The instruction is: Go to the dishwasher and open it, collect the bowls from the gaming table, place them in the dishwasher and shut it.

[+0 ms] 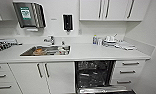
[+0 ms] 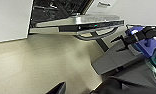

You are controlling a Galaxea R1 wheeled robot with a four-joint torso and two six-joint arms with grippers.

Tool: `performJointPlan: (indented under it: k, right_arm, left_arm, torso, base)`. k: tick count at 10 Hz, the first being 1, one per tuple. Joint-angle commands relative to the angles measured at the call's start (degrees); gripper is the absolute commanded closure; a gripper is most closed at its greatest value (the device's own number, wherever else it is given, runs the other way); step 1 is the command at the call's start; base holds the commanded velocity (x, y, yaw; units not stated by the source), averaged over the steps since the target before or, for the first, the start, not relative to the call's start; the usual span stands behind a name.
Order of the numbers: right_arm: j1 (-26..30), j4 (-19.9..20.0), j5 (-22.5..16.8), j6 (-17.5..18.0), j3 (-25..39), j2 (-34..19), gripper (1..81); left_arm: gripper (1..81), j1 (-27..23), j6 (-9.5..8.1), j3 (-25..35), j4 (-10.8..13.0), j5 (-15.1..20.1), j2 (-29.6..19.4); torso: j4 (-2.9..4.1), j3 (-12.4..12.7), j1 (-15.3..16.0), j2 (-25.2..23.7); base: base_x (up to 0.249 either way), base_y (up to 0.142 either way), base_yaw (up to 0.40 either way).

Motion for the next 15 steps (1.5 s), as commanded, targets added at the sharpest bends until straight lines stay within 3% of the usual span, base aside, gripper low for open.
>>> performJointPlan:
  k: [1, 3, 5, 9, 10, 12, 15]
  right_arm:
    - [4.08, 1.6, -3.89, -30.26, 4.64, -3.65, 1.0]
    - [-0.05, 1.6, -3.9, -45.57, 9.64, -5.85, 1.0]
    - [-2.78, 0.83, -3.3, -53.32, 12.37, -6.47, 1.0]
    - [-7.79, 0.11, -2.49, -62.63, 14.49, -5.42, 1.0]
    - [-9.91, -0.15, -2.49, -65.48, 14.14, -4.45, 1.0]
    - [-12.71, -0.5, 0.56, -66.45, 13.18, -4.1, 1.0]
    - [-18.16, -0.42, 9.7, -66.62, 9.77, -3.06, 1.0]
  left_arm:
    - [1.0, 1.56, 0.19, -5.71, 0.03, 0.71, 2.49]
    - [1.0, 7.81, 0.28, -12.48, 0.03, -0.08, 6.26]
    - [1.0, 11.61, 0.1, -17.83, -0.67, -0.96, 9.16]
    - [1.0, 17.15, -0.08, -25.94, -0.84, -1.15, 13.83]
    - [1.0, 18.11, -0.16, -27.09, -0.85, -1.14, 15.07]
    - [1.0, 20.14, -0.16, -29.8, -0.76, -1.23, 17.69]
    - [1.0, 25.32, -0.08, -33.4, -0.33, -7.3, 19.99]
  torso:
    - [0.0, 0.0, 0.0, 0.0]
    - [0.0, 0.0, 0.0, 0.0]
    - [0.0, 0.0, 0.0, 0.0]
    - [0.0, 0.0, 0.0, 0.0]
    - [0.0, 0.0, -3.69, 5.73]
    - [0.0, 0.0, -4.08, 6.32]
    - [0.0, 0.0, -7.49, 11.65]
  base:
    - [0.0, 0.0, 0.0]
    - [0.0, 0.0, 0.0]
    - [0.0, 0.0, 0.0]
    - [0.0, 0.0, 0.0]
    - [0.0, 0.0, 0.0]
    - [0.0, 0.0, 0.0]
    - [0.0, 0.0, 0.0]
